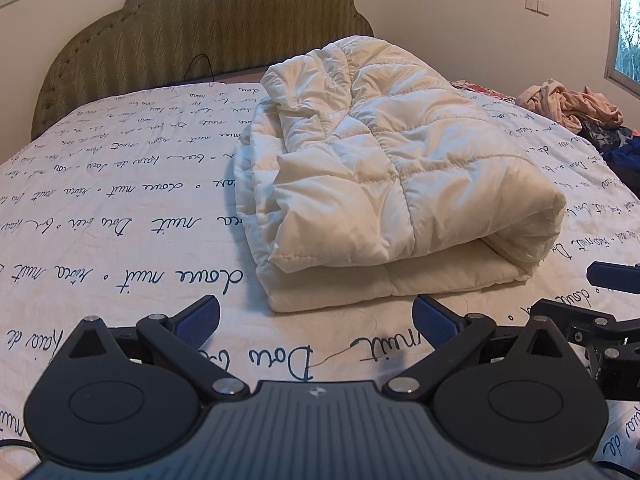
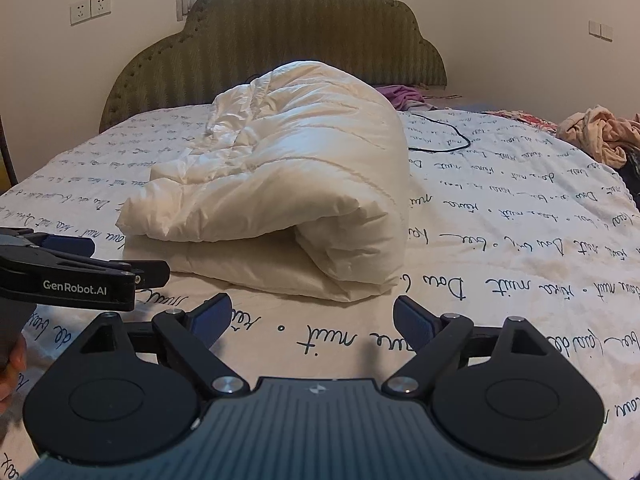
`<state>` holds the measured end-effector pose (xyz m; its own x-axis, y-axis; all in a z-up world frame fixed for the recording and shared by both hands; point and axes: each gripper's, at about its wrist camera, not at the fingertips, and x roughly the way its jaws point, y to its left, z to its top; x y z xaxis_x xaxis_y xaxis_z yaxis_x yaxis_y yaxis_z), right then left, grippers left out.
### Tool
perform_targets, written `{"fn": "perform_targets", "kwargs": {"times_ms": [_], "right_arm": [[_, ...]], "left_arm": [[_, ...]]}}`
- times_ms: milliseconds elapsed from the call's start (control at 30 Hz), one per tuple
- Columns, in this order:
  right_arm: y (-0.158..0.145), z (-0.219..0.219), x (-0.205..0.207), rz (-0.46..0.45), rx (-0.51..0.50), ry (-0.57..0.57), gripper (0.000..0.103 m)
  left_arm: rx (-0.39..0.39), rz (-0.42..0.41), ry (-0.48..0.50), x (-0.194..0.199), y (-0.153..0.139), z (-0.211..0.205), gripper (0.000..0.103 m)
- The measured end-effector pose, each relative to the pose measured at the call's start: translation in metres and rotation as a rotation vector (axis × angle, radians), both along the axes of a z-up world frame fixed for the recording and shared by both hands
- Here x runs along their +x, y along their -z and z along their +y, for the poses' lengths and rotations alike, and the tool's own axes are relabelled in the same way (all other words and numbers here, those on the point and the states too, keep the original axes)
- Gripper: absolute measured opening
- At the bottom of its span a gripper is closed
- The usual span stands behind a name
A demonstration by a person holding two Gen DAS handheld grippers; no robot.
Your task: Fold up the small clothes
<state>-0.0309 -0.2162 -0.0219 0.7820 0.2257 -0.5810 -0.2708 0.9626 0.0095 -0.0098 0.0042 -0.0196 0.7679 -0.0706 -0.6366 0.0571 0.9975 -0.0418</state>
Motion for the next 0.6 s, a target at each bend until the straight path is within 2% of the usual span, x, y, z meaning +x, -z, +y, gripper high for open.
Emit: {"fn": "perform_targets", "kwargs": {"times_ms": [600], "right_arm": [[0.011, -0.004, 0.001, 0.042, 0.014, 0.018, 0.103]], "left_arm": [[0.039, 0.021, -0.014, -0.004, 0.016, 0.002, 0.103]]}}
